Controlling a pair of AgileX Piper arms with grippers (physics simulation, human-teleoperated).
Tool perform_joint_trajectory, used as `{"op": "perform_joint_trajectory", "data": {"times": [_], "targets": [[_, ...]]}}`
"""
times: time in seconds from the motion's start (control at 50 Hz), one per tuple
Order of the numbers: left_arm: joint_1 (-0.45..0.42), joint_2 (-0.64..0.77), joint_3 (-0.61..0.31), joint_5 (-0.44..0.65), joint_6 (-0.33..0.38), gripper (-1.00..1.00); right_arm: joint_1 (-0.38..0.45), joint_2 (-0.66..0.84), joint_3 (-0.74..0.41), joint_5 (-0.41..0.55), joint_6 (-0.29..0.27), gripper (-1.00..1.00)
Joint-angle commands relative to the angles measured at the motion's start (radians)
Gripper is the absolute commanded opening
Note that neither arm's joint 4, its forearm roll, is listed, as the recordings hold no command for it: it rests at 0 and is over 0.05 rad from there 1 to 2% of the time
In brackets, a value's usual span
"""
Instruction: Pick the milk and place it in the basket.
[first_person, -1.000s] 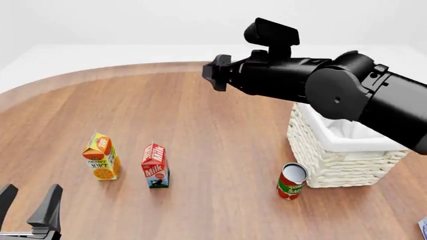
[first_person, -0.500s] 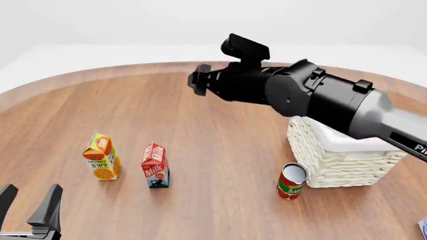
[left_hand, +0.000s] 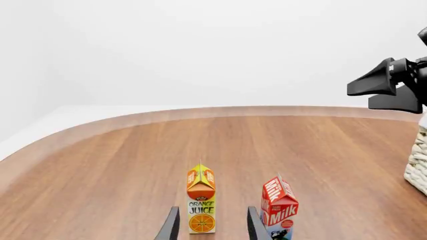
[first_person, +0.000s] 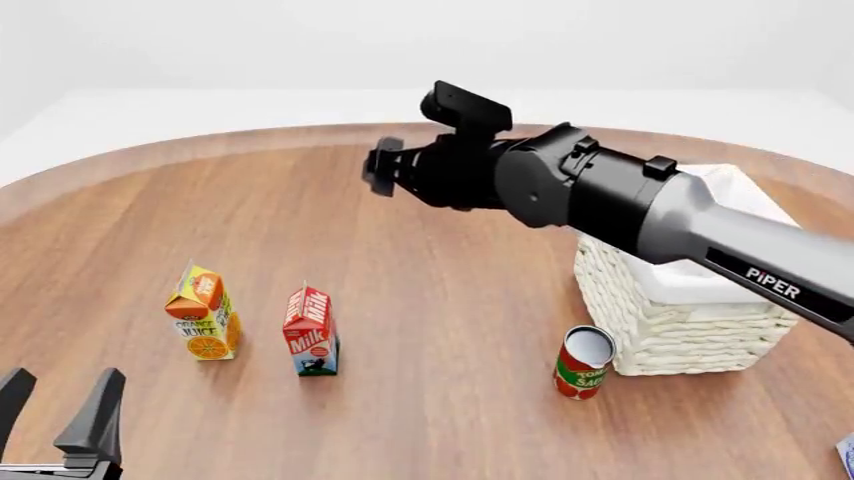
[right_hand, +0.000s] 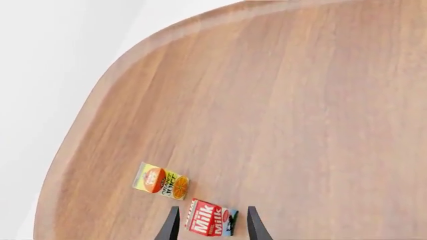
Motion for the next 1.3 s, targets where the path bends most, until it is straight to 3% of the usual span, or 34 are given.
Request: {"op": "perform_joint_trajectory", "data": {"times": [0.02, 0.44, 0.8, 1.3], "targets": [[0.0, 0.0, 0.0, 0.0, 0.0, 1.0, 0.009, 0.052, -0.023, 0.002, 0.023, 1.0], [0.0, 0.0, 0.0, 0.0, 0.0, 1.0, 0.033, 0.101, 0.035, -0.077, 0.117, 1.0], [0.0, 0.0, 0.0, 0.0, 0.0, 1.0, 0.05, 0.111, 0.09, -0.112, 0.154, 1.0], [0.0, 0.0, 0.0, 0.0, 0.0, 1.0, 0.089, 0.205, -0.058, -0.05, 0.19, 1.0]]}}
